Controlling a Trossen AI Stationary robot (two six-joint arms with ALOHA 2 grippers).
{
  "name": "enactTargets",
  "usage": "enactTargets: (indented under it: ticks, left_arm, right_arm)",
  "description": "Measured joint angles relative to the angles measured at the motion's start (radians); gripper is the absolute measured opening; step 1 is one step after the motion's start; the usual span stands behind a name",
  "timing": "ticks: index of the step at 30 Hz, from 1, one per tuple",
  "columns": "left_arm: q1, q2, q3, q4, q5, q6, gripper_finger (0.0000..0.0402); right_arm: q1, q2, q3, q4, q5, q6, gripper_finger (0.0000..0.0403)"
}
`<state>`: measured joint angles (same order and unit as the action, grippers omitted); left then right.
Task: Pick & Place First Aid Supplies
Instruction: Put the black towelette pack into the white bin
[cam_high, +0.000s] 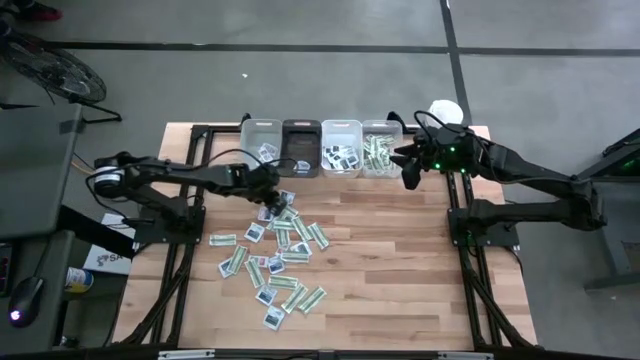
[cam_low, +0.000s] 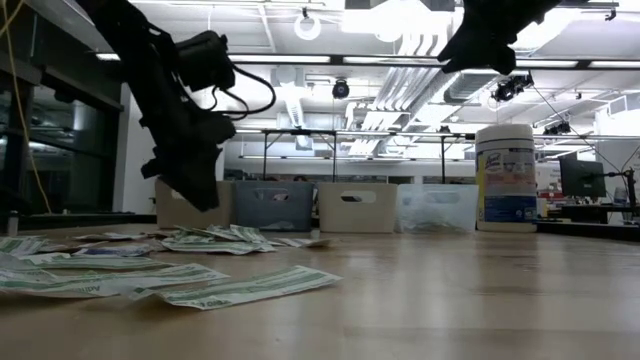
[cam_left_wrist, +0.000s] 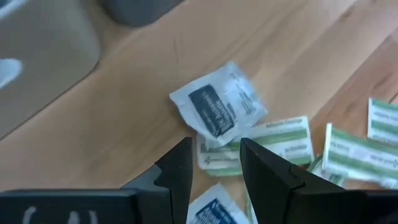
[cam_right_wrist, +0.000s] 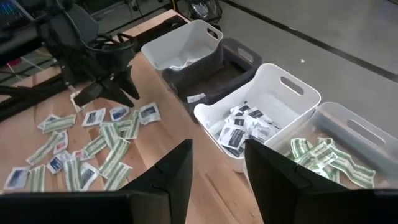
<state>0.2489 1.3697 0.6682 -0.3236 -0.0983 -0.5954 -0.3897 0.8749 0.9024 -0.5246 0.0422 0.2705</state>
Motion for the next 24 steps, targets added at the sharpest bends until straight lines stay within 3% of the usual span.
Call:
enactTargets:
  ticks: [24]
  left_arm:
    - [0.0, 0.077, 0.0, 0.044, -0.05, -0.201, 0.013]
  right_arm:
    - [0.0, 0.0, 0.0, -0.01, -0.053, -0.01, 0.0139]
